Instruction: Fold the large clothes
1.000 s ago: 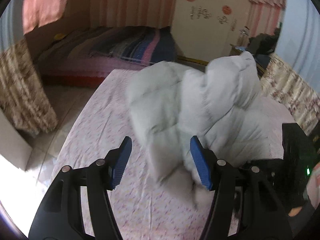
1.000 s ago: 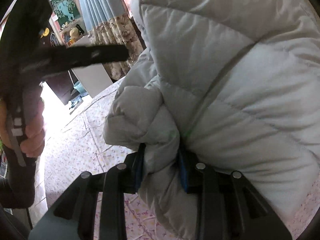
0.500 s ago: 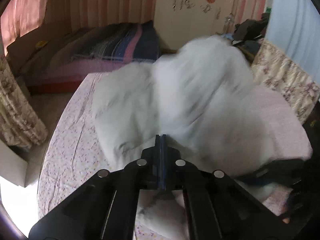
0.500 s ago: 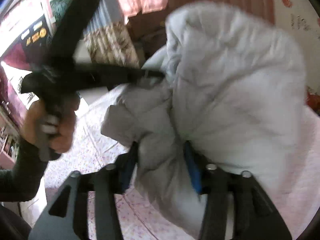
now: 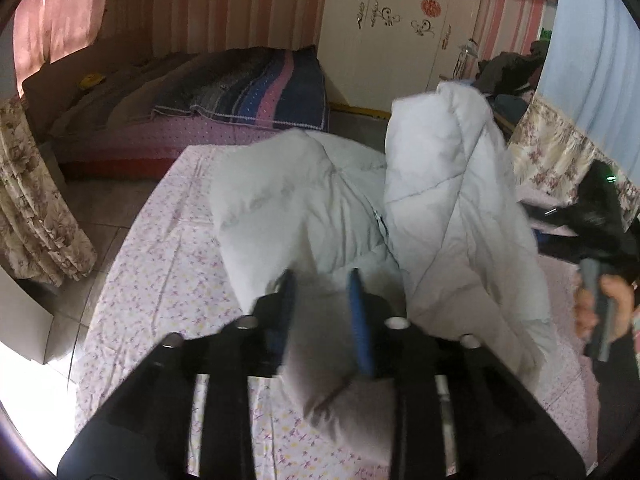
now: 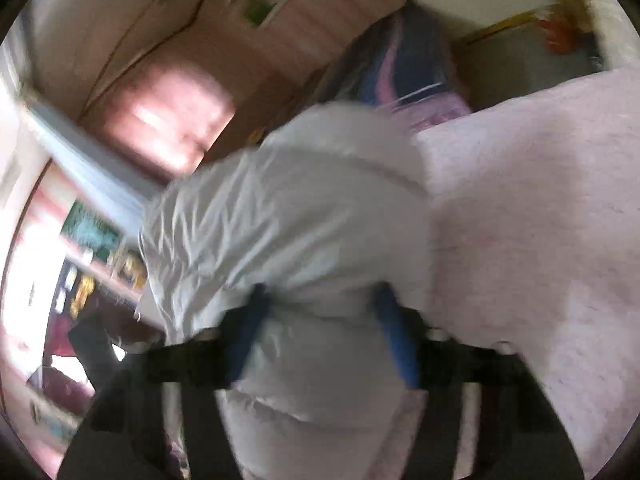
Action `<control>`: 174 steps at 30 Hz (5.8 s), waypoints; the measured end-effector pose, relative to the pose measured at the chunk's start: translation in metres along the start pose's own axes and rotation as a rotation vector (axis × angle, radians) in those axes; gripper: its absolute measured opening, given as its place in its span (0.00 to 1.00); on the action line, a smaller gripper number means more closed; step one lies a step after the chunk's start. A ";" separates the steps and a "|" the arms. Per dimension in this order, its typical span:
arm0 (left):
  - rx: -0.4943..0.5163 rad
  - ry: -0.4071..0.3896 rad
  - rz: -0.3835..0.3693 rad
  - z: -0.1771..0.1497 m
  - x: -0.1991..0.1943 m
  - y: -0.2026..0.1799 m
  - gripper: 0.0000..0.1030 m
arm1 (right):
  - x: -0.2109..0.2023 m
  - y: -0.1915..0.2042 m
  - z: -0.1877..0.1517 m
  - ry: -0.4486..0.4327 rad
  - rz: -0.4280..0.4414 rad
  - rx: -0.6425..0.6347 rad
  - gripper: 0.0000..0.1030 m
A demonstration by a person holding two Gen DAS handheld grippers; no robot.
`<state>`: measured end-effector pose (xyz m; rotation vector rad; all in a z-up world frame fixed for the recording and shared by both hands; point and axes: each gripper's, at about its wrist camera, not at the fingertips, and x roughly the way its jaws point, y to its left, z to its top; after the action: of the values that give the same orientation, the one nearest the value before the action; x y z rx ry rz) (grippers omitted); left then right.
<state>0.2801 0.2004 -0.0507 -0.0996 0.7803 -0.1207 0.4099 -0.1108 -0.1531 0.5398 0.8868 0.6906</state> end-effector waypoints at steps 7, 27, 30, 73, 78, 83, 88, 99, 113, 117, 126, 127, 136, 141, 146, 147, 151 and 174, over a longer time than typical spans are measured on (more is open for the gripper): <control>-0.018 -0.044 0.039 0.009 -0.015 0.012 0.68 | 0.051 0.108 -0.009 0.077 -0.064 -0.437 0.33; -0.139 0.054 0.007 -0.034 0.019 0.031 0.09 | -0.012 0.145 -0.070 0.057 -0.240 -0.628 0.49; -0.153 0.077 -0.005 -0.044 0.025 0.033 0.09 | 0.002 0.133 -0.082 0.107 -0.350 -0.709 0.49; -0.245 0.057 0.031 -0.064 0.030 0.012 0.95 | 0.013 0.057 -0.055 0.026 -0.180 -0.213 0.76; -0.330 0.118 -0.079 -0.078 0.061 0.010 0.92 | 0.044 0.056 -0.058 0.077 -0.139 -0.180 0.69; -0.321 0.081 -0.078 -0.069 0.063 0.003 0.53 | 0.038 0.082 -0.064 0.030 -0.150 -0.295 0.33; -0.212 0.051 -0.141 -0.058 0.045 -0.042 0.38 | -0.017 0.103 -0.079 -0.075 -0.192 -0.396 0.29; 0.007 0.084 -0.300 -0.086 0.039 -0.176 0.68 | -0.144 0.044 -0.114 -0.090 -0.550 -0.385 0.38; 0.122 -0.039 -0.145 -0.058 -0.007 -0.212 0.91 | -0.206 0.030 -0.102 -0.193 -0.558 -0.456 0.65; 0.148 -0.081 -0.127 -0.018 -0.009 -0.220 0.92 | -0.206 0.017 -0.077 -0.226 -0.589 -0.413 0.65; 0.190 0.094 -0.229 0.032 0.069 -0.225 0.48 | -0.146 0.000 -0.037 -0.187 -0.644 -0.472 0.37; 0.200 0.116 -0.219 0.031 0.077 -0.226 0.39 | -0.132 -0.001 -0.034 -0.156 -0.656 -0.511 0.33; 0.129 0.213 -0.208 -0.012 0.124 -0.194 0.32 | -0.072 -0.039 -0.014 -0.032 -0.657 -0.556 0.29; 0.192 0.195 -0.131 -0.021 0.140 -0.209 0.32 | -0.064 -0.047 -0.013 -0.009 -0.700 -0.543 0.29; 0.231 0.177 -0.101 -0.011 0.123 -0.215 0.34 | -0.090 -0.033 -0.015 -0.056 -0.693 -0.472 0.31; 0.234 0.159 -0.095 -0.009 0.116 -0.215 0.35 | -0.100 -0.027 -0.019 -0.079 -0.679 -0.465 0.32; 0.239 0.031 -0.057 -0.010 0.058 -0.210 0.52 | -0.157 0.015 -0.047 -0.193 -0.608 -0.483 0.43; 0.060 -0.165 0.171 -0.110 -0.115 -0.190 0.97 | -0.228 0.115 -0.209 -0.308 -0.757 -0.275 0.98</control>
<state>0.1073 0.0242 -0.0231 0.0143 0.6173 0.0265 0.0968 -0.1723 -0.0686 0.0349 0.6212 0.0274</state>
